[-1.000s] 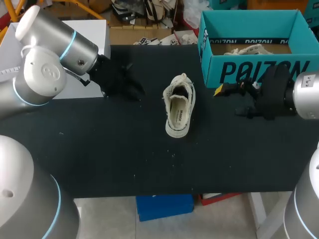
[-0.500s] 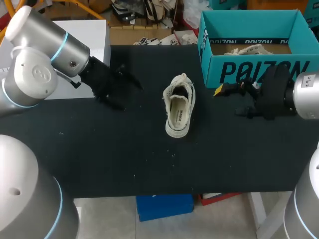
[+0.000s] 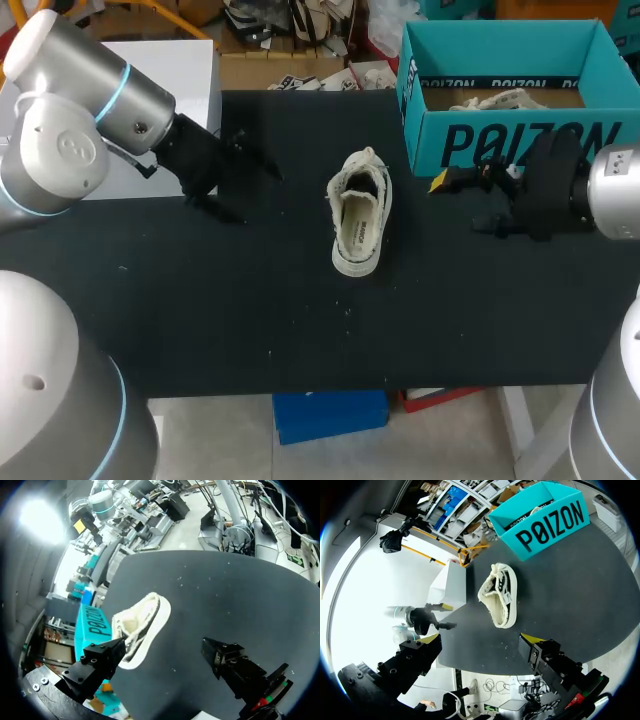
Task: Take the shoe out of the shoebox, open the shoe tongue, remove and reinsert the insole, then place the shoe into the shoebox
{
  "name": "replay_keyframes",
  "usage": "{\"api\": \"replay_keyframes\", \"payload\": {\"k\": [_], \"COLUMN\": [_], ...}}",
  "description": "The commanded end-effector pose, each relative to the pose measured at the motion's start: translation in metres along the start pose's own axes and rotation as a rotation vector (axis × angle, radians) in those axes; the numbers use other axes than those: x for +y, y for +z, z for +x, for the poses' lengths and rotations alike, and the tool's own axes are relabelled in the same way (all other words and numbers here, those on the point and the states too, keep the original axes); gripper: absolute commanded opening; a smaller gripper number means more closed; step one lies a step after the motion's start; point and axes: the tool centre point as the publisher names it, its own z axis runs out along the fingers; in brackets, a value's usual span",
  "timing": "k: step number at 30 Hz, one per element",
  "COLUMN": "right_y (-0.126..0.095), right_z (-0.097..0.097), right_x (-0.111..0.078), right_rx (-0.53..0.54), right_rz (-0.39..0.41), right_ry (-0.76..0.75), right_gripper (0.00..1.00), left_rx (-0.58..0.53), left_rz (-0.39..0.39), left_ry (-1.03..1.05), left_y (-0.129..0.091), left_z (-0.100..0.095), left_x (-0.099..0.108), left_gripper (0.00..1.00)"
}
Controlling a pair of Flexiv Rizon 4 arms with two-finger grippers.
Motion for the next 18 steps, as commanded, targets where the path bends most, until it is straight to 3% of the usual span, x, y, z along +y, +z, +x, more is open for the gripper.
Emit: {"api": "replay_keyframes", "payload": {"k": [1,4,9,18], "right_y": [-0.001,-0.001,-0.001,-0.001], "right_z": [0.0,0.0,0.0,0.0], "right_x": [0.0,0.0,0.0,0.0], "right_rx": [-0.001,-0.001,-0.001,-0.001], "right_rz": [0.0,0.0,0.0,0.0], "right_ry": [0.0,0.0,0.0,0.0], "right_gripper": [1.0,1.0,1.0,1.0], "left_rx": [0.012,0.0,-0.036,-0.071], "left_rz": [0.047,0.124,0.165,0.101], "left_ry": [-0.227,-0.44,-0.66,-0.846], "left_y": [-0.001,-0.01,-0.029,-0.053], "left_z": [0.004,0.001,0.0,0.013], "left_x": [-0.001,-0.005,-0.006,-0.006], "left_gripper": [1.0,1.0,1.0,1.0]}}
